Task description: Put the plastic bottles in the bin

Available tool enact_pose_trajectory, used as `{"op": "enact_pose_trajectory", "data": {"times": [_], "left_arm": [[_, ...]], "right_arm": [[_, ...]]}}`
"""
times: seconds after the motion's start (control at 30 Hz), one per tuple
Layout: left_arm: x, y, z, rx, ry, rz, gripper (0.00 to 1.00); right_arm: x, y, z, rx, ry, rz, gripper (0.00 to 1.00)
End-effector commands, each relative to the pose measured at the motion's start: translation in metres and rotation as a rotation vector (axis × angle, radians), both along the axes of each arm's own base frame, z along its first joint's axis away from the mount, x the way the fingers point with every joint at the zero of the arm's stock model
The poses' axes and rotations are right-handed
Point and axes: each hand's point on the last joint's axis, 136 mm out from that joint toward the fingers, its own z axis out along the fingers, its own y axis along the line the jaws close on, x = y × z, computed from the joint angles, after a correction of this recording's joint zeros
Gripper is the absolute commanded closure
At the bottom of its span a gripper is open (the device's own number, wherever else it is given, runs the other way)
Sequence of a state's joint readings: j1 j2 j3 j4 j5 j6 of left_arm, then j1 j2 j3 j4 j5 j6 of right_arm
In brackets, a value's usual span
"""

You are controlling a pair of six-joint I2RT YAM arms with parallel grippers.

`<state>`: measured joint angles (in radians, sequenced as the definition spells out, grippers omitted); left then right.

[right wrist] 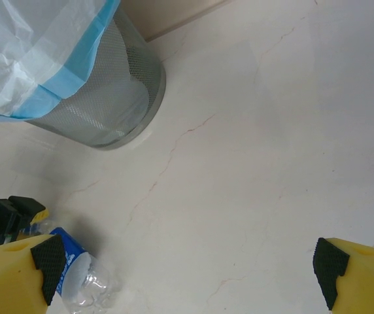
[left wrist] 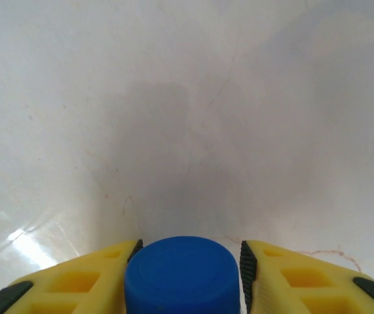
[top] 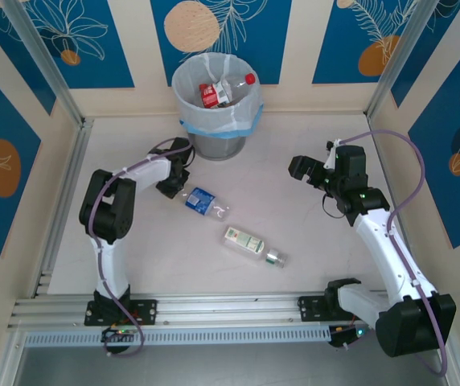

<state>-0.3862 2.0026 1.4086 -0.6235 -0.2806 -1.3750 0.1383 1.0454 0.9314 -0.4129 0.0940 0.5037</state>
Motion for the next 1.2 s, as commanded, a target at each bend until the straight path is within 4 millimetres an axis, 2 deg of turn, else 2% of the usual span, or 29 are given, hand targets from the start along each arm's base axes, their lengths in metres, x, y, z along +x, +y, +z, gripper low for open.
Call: {"op": "enact_pose_trajectory", "data": {"times": [0.0, 0.2, 0.5, 0.63, 0.8, 1.0, 1.17], "left_arm": [[0.007, 0.016, 0.038, 0.062, -0.108, -0.023, 1.0], [0.016, 0.024, 0.086, 0.139, -0.242, -0.133, 1.0], [0.029, 0.025, 0.175, 0.262, -0.505, -0.338, 1.0], [0.039, 0.007, 0.218, 0.267, -0.649, -0.477, 1.0], [0.045, -0.003, 0.268, 0.285, -0.771, -0.552, 1.0], [0.055, -0.019, 0.311, 0.294, -0.87, -0.633, 1.0], [0.065, -0.036, 0.344, 0.301, -0.957, -0.718, 1.0]], "right_arm": [[0.003, -0.001, 0.009, -0.02, -0.018, -0.004, 0.0], [0.007, 0.003, 0.007, -0.018, -0.01, 0.006, 0.0], [0.012, 0.01, 0.012, -0.016, -0.018, 0.022, 0.01], [0.013, 0.015, 0.018, -0.011, -0.037, 0.037, 0.01], [0.012, 0.028, 0.024, -0.004, -0.065, 0.074, 0.01], [0.009, 0.049, 0.029, 0.01, -0.107, 0.139, 0.01], [0.006, 0.064, 0.022, 0.014, -0.082, 0.183, 0.0]]}}
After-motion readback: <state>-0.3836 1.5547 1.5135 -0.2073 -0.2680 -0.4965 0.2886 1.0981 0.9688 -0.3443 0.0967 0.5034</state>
